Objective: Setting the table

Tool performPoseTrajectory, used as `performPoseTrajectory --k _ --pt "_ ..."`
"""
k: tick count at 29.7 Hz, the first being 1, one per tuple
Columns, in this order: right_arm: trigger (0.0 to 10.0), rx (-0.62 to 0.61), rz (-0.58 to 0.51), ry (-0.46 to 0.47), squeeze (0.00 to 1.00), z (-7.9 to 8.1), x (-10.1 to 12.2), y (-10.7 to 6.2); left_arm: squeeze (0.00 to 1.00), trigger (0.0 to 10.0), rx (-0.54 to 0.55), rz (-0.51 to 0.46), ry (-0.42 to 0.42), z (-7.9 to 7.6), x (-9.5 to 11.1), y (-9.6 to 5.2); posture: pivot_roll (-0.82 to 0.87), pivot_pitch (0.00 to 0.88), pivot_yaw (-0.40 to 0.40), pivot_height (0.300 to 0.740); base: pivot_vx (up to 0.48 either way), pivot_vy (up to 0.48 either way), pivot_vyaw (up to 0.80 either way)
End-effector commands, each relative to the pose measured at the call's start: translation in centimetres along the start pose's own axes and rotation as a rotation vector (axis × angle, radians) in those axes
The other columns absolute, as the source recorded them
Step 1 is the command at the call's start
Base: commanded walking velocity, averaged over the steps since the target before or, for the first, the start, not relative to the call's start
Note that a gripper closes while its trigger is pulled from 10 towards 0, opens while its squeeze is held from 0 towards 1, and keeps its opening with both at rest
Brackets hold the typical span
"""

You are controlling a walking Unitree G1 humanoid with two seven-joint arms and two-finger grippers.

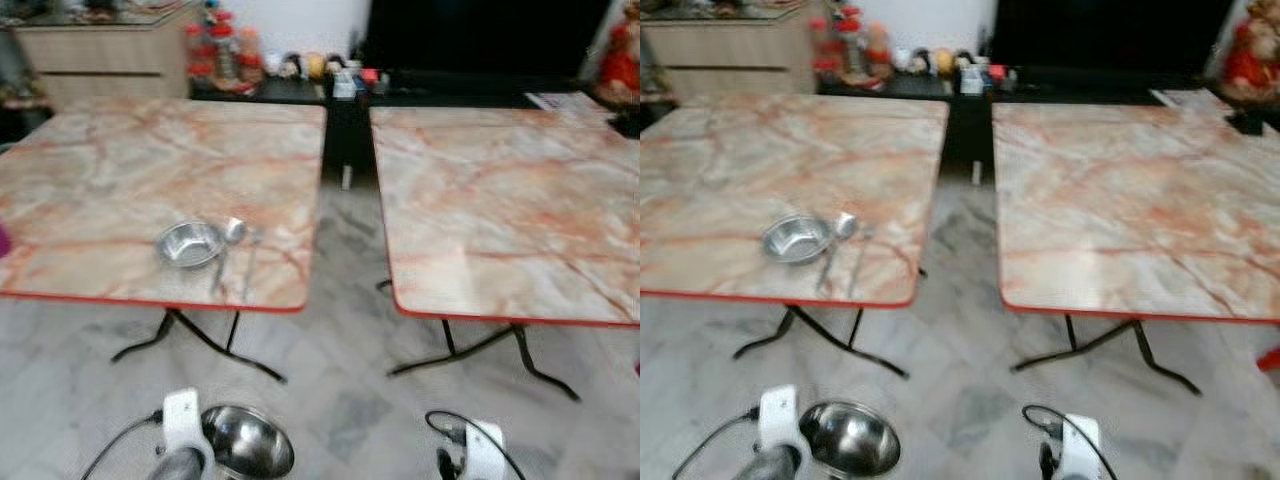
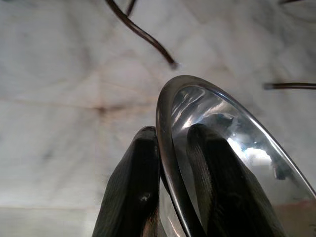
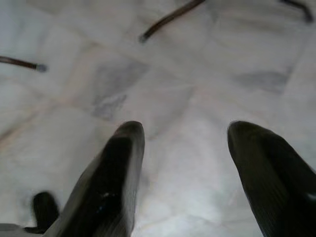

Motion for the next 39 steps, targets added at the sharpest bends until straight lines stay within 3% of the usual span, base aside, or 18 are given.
performPoseTrajectory --k 1,31,39 --pt "10.0 0.012 -0.015 0.013 0.00 0.67 0.50 0.12 0.00 10.0 0.029 0.013 0.009 1.23 -0.55 -0.22 0.00 0.000 -0.056 0.740 0.000 -0.371 0.00" --pt "10.0 0.010 -0.010 0.018 0.00 0.55 0.27 0.07 0.00 10.0 0.032 0.013 0.021 1.31 -0.52 -0.21 0.00 0.000 -0.055 0.740 0.000 -0.363 0.00" --pt "10.0 0.011 -0.010 0.022 0.00 0.68 0.25 0.07 0.00 10.0 0.036 0.017 -0.009 1.63 -0.73 -0.29 0.00 0.000 -0.051 0.740 0.000 0.000 0.00"
Point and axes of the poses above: a point about 5 cm out from each wrist's last joint towards the gripper, its own y axis pointing out of the wrist towards the gripper, its own x axis along the axis of the wrist's last joint, z = x × y, the point moved 6 cm from there along y, pointing out of the wrist towards the gripper, and after that the axes turned 4 degrees about y, right-handed, at the moved point
